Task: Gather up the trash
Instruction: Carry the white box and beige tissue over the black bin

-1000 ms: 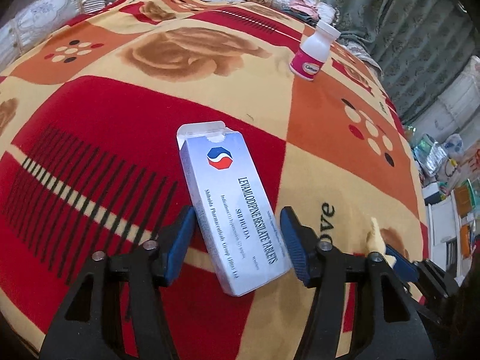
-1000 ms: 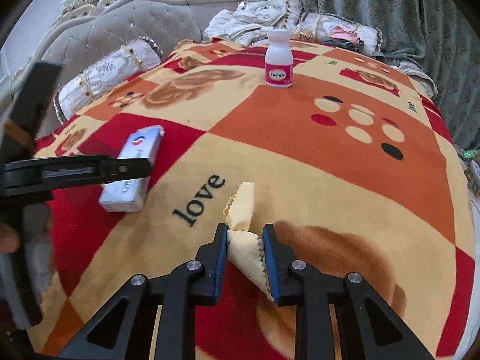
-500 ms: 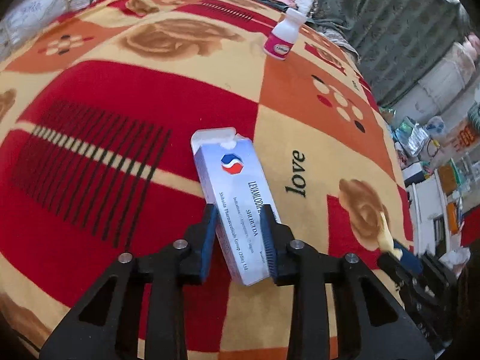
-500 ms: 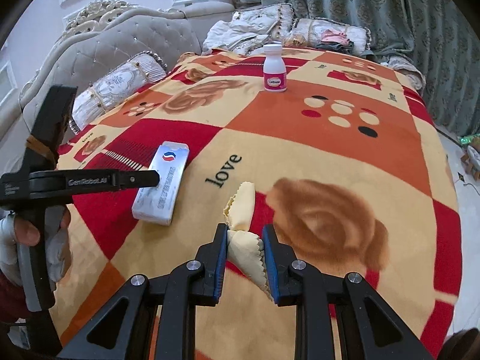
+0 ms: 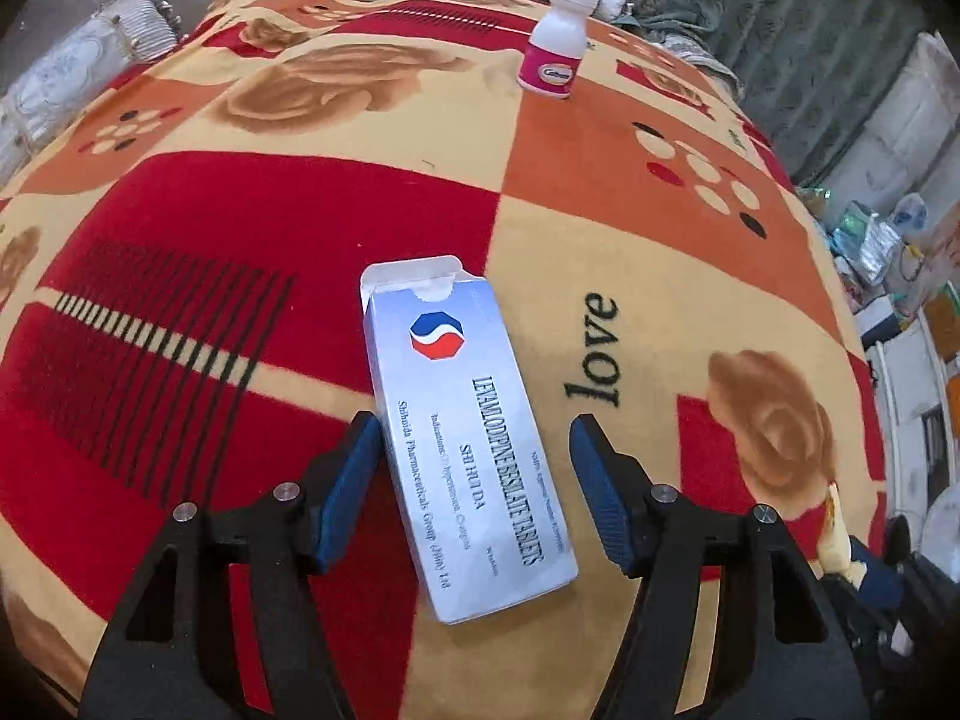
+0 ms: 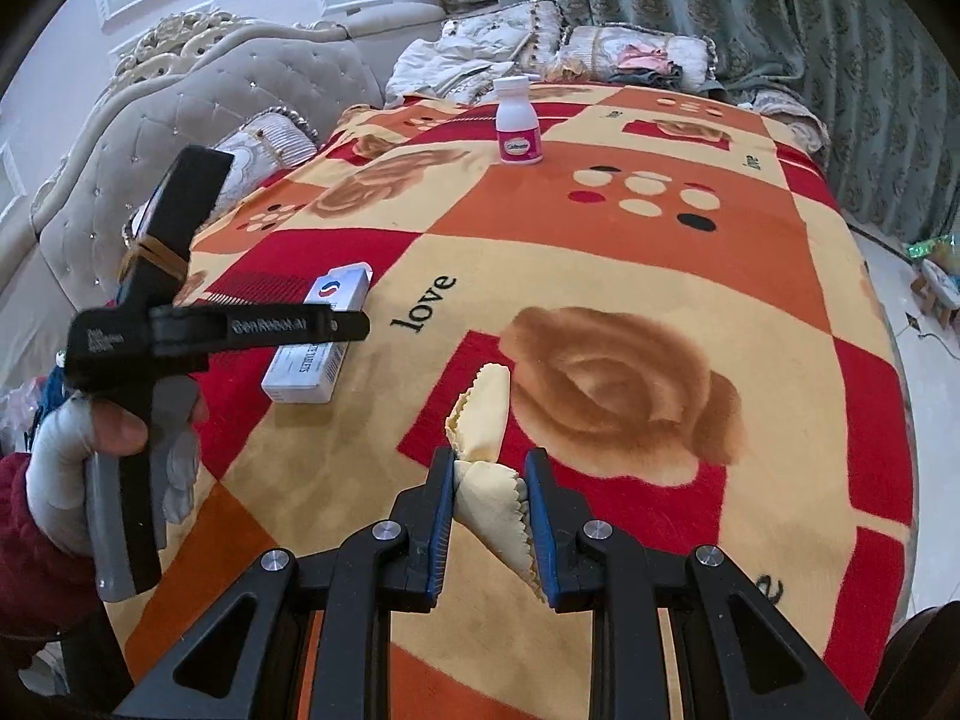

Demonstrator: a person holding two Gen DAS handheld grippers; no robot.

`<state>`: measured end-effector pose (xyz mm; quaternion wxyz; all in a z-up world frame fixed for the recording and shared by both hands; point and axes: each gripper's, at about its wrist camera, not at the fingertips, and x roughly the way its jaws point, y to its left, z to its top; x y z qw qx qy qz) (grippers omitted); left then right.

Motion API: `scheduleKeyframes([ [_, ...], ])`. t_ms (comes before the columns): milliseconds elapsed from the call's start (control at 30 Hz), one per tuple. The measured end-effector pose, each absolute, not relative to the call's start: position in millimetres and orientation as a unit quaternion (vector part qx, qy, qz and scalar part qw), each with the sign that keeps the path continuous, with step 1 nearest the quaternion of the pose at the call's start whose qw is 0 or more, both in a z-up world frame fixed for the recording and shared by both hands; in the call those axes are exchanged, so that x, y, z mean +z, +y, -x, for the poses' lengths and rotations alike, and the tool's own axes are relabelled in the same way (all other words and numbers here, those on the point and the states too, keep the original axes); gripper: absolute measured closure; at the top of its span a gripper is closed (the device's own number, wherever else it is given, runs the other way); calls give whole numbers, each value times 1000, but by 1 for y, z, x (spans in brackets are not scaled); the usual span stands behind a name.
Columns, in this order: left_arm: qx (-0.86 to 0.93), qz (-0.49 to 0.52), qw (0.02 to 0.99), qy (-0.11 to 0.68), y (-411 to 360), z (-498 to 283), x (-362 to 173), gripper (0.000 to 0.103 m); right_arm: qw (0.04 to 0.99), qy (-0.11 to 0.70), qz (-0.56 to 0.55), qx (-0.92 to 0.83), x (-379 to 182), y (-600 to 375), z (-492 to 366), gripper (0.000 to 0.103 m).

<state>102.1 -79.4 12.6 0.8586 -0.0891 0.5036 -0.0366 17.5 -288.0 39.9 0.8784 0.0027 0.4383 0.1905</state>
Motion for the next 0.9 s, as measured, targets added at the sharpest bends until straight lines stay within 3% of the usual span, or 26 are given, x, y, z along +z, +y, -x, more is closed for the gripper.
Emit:
scheduleKeyframes([
  [33, -41, 92, 857, 505, -76, -99, 13, 50, 879, 437, -4, 190, 41, -289, -16, 81],
  [367, -113, 103, 855, 496, -91, -51, 34, 50, 883, 430, -8, 190, 47, -290, -1, 81],
  [900, -177, 38, 865, 467, -168, -2, 57, 50, 894, 424, -33, 140, 57, -339, 44, 81],
])
